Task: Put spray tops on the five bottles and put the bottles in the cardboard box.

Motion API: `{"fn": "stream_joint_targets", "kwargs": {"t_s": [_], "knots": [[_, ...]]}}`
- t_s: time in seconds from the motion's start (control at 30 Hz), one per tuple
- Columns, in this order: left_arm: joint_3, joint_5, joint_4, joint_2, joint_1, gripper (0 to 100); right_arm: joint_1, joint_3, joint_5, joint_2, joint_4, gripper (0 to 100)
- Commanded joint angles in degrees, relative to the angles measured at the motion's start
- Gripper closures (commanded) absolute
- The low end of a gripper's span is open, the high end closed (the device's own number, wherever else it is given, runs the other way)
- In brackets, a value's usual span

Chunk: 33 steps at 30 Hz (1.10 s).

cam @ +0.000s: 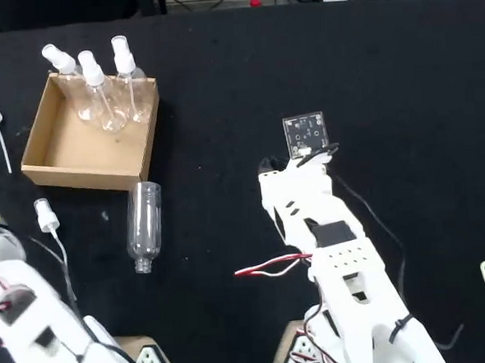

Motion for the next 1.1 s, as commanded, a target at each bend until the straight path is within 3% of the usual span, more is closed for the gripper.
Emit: {"fn": "stream_joint_targets", "kwargs": {"t_s": [0.0,0.13,0.2,0.4,0.6,0.83,1.07], "knots": [[5.1,0.6,-1.5,-9.0,3.1,85,0.8,-0.2,-0.2,0.1,-1.1,96.6],[2.4,0.6,12.0,-9.8,4.5,85,0.8,-0.1,-0.2,0.1,-1.1,96.6],[2.2,0.6,14.2,-9.8,4.5,85,0.8,-0.1,-0.2,0.1,-1.1,96.6],[8.1,-4.2,2.6,-9.8,4.2,80,0.8,0.0,-0.2,0.1,-1.1,96.6],[8.1,-4.7,1.8,-9.8,4.8,78,0.8,0.0,-0.2,0.2,-1.1,96.6],[7.1,-4.7,18.5,-10.1,2.0,78,0.8,0.0,-0.2,0.2,-1.1,96.6],[-9.1,-4.7,49.1,-8.4,0.3,79,0.8,0.0,-0.2,0.2,-1.1,96.6]]}}
